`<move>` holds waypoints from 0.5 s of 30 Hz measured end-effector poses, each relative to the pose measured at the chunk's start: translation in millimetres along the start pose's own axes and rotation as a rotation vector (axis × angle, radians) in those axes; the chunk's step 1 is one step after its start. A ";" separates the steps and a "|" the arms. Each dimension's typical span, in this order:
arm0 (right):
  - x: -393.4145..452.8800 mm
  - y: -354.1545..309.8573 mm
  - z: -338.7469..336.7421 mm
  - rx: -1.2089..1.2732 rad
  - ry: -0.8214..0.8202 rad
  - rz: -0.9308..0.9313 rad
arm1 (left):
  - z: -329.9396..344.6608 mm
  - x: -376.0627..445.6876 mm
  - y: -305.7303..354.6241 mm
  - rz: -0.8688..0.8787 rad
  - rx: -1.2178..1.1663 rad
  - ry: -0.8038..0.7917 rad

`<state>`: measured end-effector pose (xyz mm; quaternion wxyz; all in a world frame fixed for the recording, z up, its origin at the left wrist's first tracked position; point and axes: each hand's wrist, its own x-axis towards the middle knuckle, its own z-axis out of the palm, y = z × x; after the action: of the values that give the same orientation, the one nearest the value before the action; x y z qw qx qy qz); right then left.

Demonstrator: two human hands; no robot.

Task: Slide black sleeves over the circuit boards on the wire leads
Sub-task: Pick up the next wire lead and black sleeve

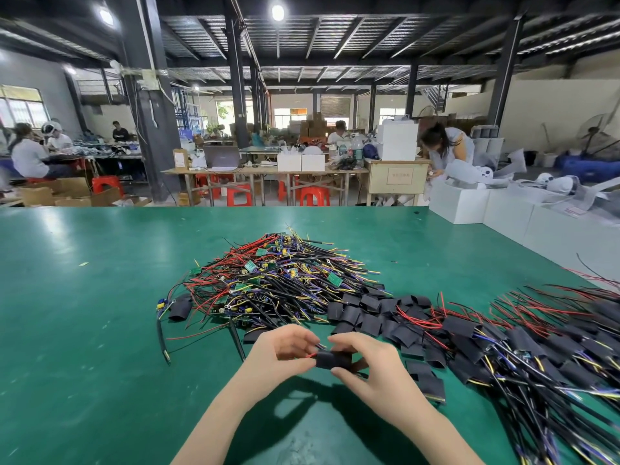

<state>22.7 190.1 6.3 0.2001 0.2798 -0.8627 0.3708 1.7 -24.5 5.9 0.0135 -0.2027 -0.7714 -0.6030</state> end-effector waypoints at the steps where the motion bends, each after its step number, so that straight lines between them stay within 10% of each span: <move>1: 1.0 -1.2 -1.8 -0.036 0.009 -0.033 | -0.5 0.2 0.9 0.011 -0.011 0.008; 8: 8.9 9.1 -37.8 -0.517 0.342 -0.257 | -10.9 4.2 -0.4 0.011 0.029 0.329; 15: -9.8 47.1 -92.2 -0.635 0.666 0.393 | -18.5 4.9 -13.1 -0.074 0.374 0.608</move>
<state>13.2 289.5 35.5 0.4665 -0.0962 -0.8586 0.1895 -11.3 -42.8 0.1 0.2576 0.0199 -0.8359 -0.4843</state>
